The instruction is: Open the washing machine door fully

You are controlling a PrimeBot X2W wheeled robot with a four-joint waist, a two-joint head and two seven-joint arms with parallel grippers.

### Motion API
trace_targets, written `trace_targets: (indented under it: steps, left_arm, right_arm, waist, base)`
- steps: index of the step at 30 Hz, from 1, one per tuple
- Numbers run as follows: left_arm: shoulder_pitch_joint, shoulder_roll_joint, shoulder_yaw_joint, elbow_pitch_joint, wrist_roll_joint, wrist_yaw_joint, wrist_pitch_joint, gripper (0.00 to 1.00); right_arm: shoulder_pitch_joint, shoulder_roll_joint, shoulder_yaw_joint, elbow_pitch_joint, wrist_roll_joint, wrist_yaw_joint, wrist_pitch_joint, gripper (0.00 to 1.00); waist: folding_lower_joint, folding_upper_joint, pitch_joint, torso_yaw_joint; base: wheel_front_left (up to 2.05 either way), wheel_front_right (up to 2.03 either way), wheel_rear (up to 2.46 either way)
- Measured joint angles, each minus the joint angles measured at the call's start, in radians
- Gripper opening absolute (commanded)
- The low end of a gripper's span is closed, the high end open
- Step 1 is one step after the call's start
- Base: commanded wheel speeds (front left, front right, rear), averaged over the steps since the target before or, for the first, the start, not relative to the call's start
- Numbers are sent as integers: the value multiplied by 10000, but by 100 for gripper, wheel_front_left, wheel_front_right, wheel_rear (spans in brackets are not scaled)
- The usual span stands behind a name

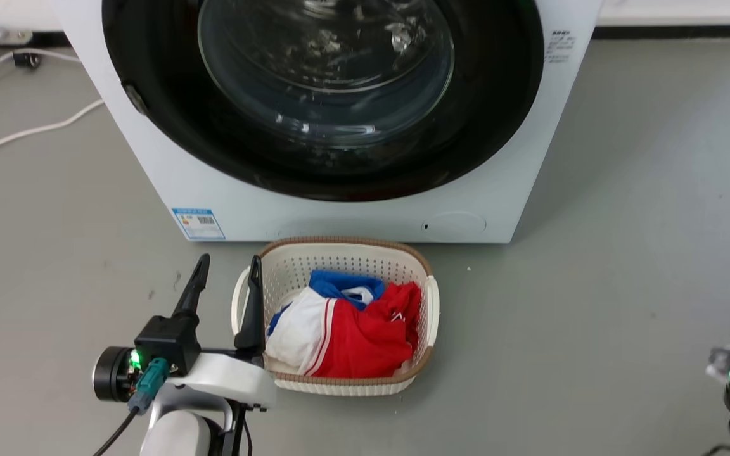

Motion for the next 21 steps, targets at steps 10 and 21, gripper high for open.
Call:
trace_targets:
  steps: [10,21]
  left_arm:
    - [-561,-92,71,-384,35,-4,0,100]
    - [-1189,-159,-42,-731,65,-33,0,100]
  right_arm:
    - [-3285,-602,-2431,2362,3707,-2,1469,0]
    - [-7584,-2186,-1668,4744,3835,-2,2991,0]
  waist:
    - [1,0,1151,189]
    - [1,1,2214,466]
  base:
    - [0,0,0]
    - [0,0,0]
